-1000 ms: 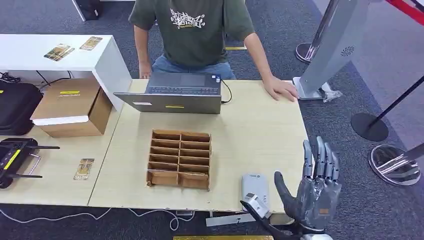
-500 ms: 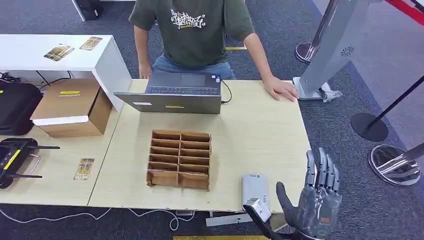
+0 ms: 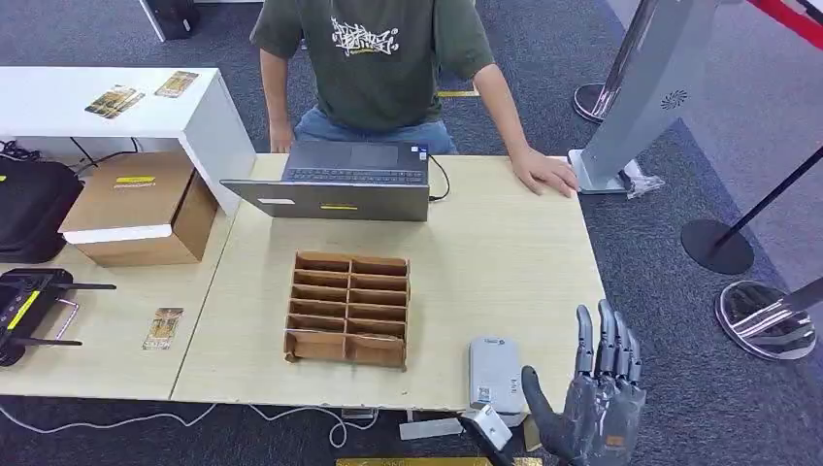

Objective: Pass the card to the sensor for recognition and then transmit it.

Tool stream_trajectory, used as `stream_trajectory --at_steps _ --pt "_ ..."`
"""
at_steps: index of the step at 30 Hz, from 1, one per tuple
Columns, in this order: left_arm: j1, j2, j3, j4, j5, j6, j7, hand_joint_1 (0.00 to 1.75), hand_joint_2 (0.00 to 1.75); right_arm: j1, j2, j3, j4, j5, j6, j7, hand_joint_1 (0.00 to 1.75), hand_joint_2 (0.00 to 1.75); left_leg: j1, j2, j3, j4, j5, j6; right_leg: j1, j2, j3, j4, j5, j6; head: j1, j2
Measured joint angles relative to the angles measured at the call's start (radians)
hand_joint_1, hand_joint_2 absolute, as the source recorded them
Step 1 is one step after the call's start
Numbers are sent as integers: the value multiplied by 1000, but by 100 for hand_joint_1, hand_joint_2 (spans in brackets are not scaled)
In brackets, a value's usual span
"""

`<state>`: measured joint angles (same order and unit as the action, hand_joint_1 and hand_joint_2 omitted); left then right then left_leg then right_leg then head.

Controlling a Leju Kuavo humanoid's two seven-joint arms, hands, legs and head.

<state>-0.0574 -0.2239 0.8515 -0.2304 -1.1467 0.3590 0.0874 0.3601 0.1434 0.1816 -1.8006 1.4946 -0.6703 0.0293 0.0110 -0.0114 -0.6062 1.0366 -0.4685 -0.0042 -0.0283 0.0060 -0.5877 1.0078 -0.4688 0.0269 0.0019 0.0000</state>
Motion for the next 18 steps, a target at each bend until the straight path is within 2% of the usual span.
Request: stream_trajectory --at_steps 7,9,10,14,18 --pt "0 0 0 0 -2 0 0 0 0 2 2 -1 1 0 0 -7 0 175 0 0 0 0 0 0 0 0 0 0 0 0 0 0" --pt "0 0 0 0 -9 -3 1 0 0 17 27 -16 2 0 -2 -70 0 175 0 0 0 0 0 0 0 0 0 0 0 0 0 0" --pt "0 0 0 0 -18 -12 3 0 0 37 68 -45 2 0 -2 -129 0 175 0 0 0 0 0 0 0 0 0 0 0 0 0 0" --pt "0 1 0 0 -26 -16 3 0 0 47 84 -56 4 0 -2 -149 0 175 0 0 0 0 0 0 0 0 0 0 0 0 0 0" --pt "-1 2 0 0 -28 -18 3 0 0 54 88 -55 13 0 -2 -142 0 175 0 0 0 0 0 0 0 0 0 0 0 0 0 0"
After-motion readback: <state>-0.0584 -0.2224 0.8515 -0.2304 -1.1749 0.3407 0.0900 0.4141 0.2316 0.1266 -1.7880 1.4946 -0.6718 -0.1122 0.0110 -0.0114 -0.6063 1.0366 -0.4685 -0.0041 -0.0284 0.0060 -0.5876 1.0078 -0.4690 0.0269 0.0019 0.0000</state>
